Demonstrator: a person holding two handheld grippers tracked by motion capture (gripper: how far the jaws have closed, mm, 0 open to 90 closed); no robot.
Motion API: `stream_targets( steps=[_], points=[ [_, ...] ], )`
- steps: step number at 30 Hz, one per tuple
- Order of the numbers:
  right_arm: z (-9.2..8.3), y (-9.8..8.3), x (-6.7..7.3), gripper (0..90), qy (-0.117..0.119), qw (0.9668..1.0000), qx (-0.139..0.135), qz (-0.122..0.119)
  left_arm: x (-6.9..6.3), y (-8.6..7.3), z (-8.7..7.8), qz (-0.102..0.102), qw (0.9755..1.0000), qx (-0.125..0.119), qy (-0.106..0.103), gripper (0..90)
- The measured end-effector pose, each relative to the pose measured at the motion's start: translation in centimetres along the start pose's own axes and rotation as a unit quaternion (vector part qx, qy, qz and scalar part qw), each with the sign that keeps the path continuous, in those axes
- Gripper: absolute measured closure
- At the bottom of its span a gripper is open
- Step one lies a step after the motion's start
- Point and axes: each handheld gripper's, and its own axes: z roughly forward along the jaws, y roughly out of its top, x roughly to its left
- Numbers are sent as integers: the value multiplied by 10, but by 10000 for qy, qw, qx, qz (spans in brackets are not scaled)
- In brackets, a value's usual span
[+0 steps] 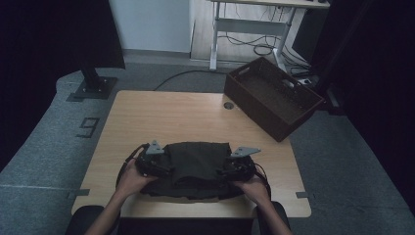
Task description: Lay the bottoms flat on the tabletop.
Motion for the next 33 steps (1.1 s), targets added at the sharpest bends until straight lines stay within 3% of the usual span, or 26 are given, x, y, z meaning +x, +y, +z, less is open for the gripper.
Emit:
stream_targets(
  steps=[2,5,7,9,12,14,17,19,21,24,27,33],
  points=[
    [3,6,5,332,215,9997,-88,-4,8,-2,2,-156,9998,46,82,148],
    [16,12,23,313,578,9981,-76,-179,14,-9,15,-258,9990,318,154,147],
    [25,13,36,301,776,9965,-3,-316,17,-15,25,-340,9984,433,132,144],
    [33,12,49,279,858,9950,136,-501,20,-19,30,-532,9978,400,51,144],
    [45,5,60,267,619,9936,429,-847,22,-24,34,-626,9972,397,-14,142],
    [52,-1,62,304,452,9931,538,-937,23,-24,36,-683,9969,383,-30,136],
    [57,-7,61,494,134,9947,487,-892,24,-24,39,-764,9964,370,-34,130],
    [58,-7,62,723,97,9952,478,-847,25,-26,41,-880,9956,314,-41,131],
    [57,-6,65,817,79,9953,491,-827,26,-30,43,-982,9950,187,-16,130],
    [50,-4,70,834,-77,9946,378,-967,23,-30,43,-1006,9948,164,69,138],
    [37,3,73,838,-53,9945,327,-991,21,-31,43,-1049,9943,130,144,146],
    [16,9,89,840,180,9937,363,-1048,20,-31,44,-1121,9933,98,272,151]
  ],
)
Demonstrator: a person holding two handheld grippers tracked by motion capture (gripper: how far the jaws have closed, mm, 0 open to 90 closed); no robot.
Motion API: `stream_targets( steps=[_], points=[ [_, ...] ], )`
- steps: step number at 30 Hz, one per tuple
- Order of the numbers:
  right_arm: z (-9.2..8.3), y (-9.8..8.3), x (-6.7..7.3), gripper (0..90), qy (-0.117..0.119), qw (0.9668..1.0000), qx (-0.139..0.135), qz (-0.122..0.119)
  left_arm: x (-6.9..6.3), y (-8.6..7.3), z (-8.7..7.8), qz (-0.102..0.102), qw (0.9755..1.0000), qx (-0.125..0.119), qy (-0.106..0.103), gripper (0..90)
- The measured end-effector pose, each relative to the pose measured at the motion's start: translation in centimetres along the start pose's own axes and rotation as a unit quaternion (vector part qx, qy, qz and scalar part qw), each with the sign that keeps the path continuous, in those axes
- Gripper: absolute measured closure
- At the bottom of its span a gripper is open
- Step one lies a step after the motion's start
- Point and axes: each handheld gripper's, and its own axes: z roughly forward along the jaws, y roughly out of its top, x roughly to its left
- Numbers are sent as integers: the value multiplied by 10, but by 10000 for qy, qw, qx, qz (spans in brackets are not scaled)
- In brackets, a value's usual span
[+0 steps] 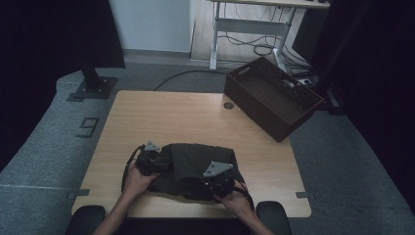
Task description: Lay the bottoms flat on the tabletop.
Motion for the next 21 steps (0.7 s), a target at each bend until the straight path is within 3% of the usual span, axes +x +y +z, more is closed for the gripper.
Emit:
stream_targets(
  steps=[3,6,10,11,14,18,21],
  points=[
    [3,-9,6,839,206,9997,24,159,-1,0,0,-25,10000,-3,22,151],
    [18,-23,7,836,372,9983,71,442,-1,0,0,-41,10000,1,22,152],
    [29,-29,2,816,520,9965,96,653,4,3,-3,-29,9998,77,-193,172],
    [29,-29,1,794,549,9961,112,682,5,6,-7,60,9997,149,-172,169],
    [26,-27,-2,578,783,9940,91,762,3,17,-25,318,9994,130,-8,163],
    [10,-19,-8,336,1137,9901,-104,816,0,43,-55,449,9987,-221,140,160],
    [-11,-14,-19,278,963,9929,-288,633,-12,65,-65,604,9972,-448,-18,146]
  ],
)
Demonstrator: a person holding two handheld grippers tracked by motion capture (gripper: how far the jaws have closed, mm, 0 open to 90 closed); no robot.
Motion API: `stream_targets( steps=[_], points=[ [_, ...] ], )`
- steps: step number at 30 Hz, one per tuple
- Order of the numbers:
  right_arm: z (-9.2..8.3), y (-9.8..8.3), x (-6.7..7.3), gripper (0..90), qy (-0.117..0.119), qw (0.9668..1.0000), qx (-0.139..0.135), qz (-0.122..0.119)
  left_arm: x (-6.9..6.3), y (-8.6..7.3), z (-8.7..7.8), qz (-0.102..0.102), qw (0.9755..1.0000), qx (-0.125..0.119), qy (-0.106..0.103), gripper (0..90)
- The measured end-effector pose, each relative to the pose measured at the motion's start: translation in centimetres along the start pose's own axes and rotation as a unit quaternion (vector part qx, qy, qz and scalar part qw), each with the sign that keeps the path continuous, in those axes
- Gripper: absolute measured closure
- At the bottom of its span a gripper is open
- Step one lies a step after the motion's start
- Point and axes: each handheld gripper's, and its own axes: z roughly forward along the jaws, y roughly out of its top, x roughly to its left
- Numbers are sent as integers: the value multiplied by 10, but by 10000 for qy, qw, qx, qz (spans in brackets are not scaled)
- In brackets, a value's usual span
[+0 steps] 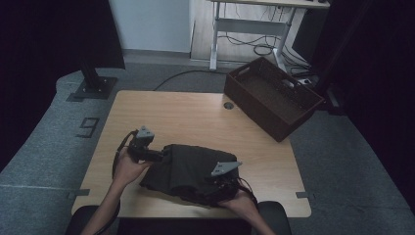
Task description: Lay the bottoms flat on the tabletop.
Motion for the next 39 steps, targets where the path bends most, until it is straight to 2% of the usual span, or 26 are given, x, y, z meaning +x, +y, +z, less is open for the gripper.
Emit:
stream_targets(
  steps=[3,5,7,9,10,11,13,16,18,21,24,26,28,31,32,35,37,38,39],
  points=[
    [-20,3,-14,268,-337,9991,-226,93,-14,16,10,203,9996,24,-188,141],
    [-29,3,-28,258,-749,9966,-272,226,-20,19,22,246,9992,125,-291,133],
    [-31,0,-46,246,-1160,9920,-243,446,-21,17,37,305,9987,308,-256,119],
    [-25,-5,-64,224,-1580,9837,-216,836,-20,9,52,421,9971,624,-143,110],
    [-20,-8,-71,219,-1698,9807,-186,956,-20,4,56,472,9963,711,-85,107],
    [-16,-10,-75,207,-1798,9783,-114,1020,-20,-2,61,519,9953,813,-45,101],
    [-4,-16,-83,175,-2049,9730,79,1062,-19,-14,66,407,9955,858,-68,101],
    [7,-21,-91,176,-2131,9707,284,1076,-22,-30,70,339,9952,918,-77,98],
    [10,-22,-96,179,-2167,9694,275,1120,-26,-37,69,249,9965,795,-4,98],
    [12,-20,-100,179,-2187,9696,323,1051,-28,-41,66,207,9968,767,9,100],
    [11,-15,-100,185,-2160,9704,373,1017,-27,-33,59,317,9966,754,-96,103],
    [5,-10,-99,195,-2092,9725,224,997,-24,-24,51,349,9979,529,-126,116],
    [-2,-4,-101,195,-2071,9730,3,1016,-16,-11,43,281,9991,279,-160,132],
    [-9,6,-111,194,-2239,9687,-109,1067,-3,3,43,205,9997,165,16,132],
    [-11,8,-115,194,-2312,9668,-124,1077,2,6,45,191,9996,184,127,134],
    [-11,11,-129,194,-2498,9608,-102,1196,21,7,61,2,9989,380,291,139],
    [-8,9,-137,191,-2464,9605,-54,1292,24,3,71,98,9973,610,391,141],
    [-6,7,-139,188,-2458,9603,-33,1321,23,-1,76,177,9967,679,408,141],
    [-4,5,-141,190,-2456,9602,-13,1330,23,-4,79,160,9967,677,410,141]
  ],
)
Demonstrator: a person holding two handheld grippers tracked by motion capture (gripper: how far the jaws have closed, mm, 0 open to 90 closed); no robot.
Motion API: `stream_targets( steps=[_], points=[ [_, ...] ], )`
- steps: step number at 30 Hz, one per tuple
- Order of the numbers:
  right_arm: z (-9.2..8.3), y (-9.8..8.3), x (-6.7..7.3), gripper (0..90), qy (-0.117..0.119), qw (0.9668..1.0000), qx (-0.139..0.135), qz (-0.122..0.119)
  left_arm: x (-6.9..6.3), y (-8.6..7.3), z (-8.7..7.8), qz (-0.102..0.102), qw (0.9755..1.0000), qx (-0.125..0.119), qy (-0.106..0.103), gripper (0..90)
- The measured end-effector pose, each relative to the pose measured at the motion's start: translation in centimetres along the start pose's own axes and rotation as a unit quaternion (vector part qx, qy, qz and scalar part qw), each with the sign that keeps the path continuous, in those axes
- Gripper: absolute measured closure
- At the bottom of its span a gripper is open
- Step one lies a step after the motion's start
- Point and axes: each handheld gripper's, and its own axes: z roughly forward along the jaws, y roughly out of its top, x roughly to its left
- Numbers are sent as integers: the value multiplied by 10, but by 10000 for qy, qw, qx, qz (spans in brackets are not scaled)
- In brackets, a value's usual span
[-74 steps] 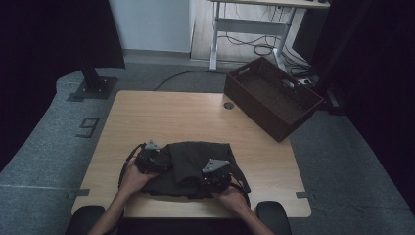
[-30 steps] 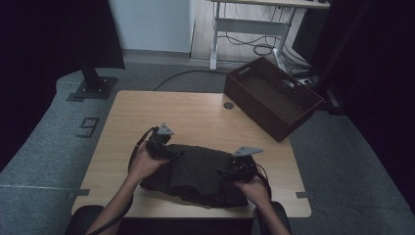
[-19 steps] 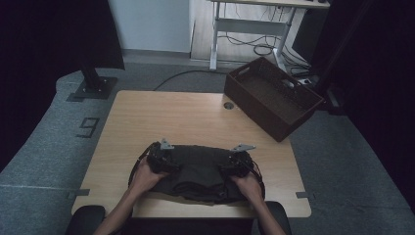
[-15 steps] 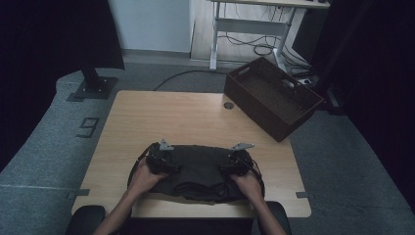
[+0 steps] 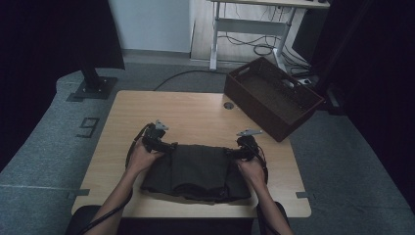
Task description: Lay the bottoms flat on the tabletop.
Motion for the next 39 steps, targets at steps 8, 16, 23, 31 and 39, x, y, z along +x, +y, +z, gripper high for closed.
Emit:
stream_targets(
  steps=[8,16,23,31,39],
  points=[
    [19,-12,4,191,34,9997,163,-167,-8,-13,3,17,9999,38,97,146],
    [20,-17,13,201,128,9994,173,-277,-14,-30,-9,2,10000,-52,45,146],
    [16,-24,25,202,339,9986,177,-373,-17,-51,-23,-93,9998,-165,-84,146],
    [11,-32,35,203,511,9977,137,-430,-22,-68,-35,-226,9992,-266,-210,146],
    [2,-42,41,210,660,9967,147,-449,-25,-76,-40,-272,9987,-286,-329,146]
  ],
)
